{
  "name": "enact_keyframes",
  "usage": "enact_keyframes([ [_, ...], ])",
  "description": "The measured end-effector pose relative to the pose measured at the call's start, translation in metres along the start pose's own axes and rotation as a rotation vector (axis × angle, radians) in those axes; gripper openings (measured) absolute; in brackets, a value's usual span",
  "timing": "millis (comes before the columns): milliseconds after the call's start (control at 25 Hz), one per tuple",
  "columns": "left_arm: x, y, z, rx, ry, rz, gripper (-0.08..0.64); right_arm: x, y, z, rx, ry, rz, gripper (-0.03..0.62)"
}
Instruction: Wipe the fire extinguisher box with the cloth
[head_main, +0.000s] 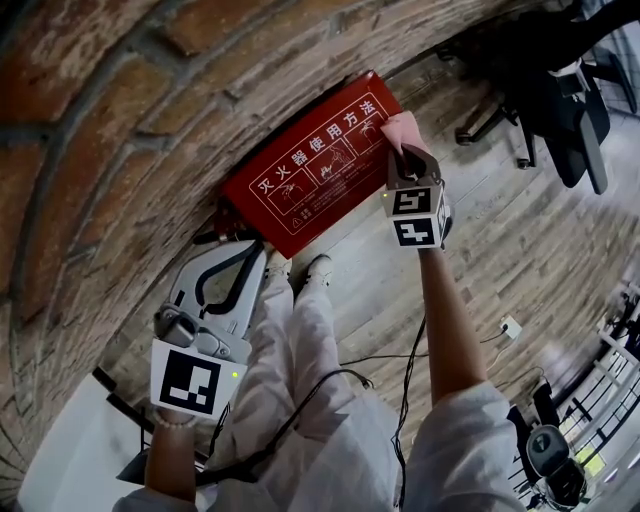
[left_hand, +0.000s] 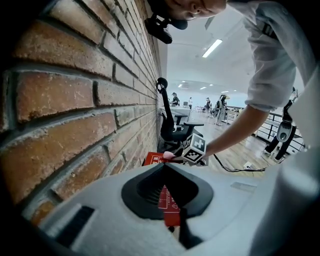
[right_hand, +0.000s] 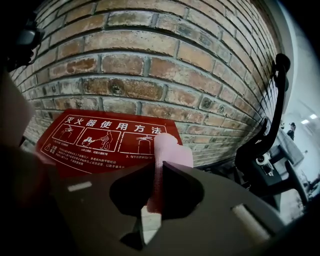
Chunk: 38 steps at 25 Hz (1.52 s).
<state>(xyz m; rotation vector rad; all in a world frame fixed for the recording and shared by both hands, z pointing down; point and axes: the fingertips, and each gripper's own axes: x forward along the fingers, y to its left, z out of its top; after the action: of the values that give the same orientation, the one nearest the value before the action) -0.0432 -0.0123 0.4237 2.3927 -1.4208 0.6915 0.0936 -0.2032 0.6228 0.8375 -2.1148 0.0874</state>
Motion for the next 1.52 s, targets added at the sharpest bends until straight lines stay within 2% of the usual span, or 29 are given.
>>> enact_keyframes([
  [600, -0.005, -0.001, -0.003, 0.001, -0.006, 0.0, 0.0, -0.008, 0.03, 0.004, -0.001, -0.034, 0.044, 0.028],
  [1160, -0.01, -0.001, -0.01, -0.004, -0.006, 0.004, 0.0, -0.017, 0.072, 0.007, 0.046, -0.084, 0.121, 0.028],
  [1520, -0.011, -0.005, -0.009, 0.002, -0.008, -0.003, 0.0, -0.028, 0.103, 0.007, 0.01, -0.107, 0.185, 0.028],
])
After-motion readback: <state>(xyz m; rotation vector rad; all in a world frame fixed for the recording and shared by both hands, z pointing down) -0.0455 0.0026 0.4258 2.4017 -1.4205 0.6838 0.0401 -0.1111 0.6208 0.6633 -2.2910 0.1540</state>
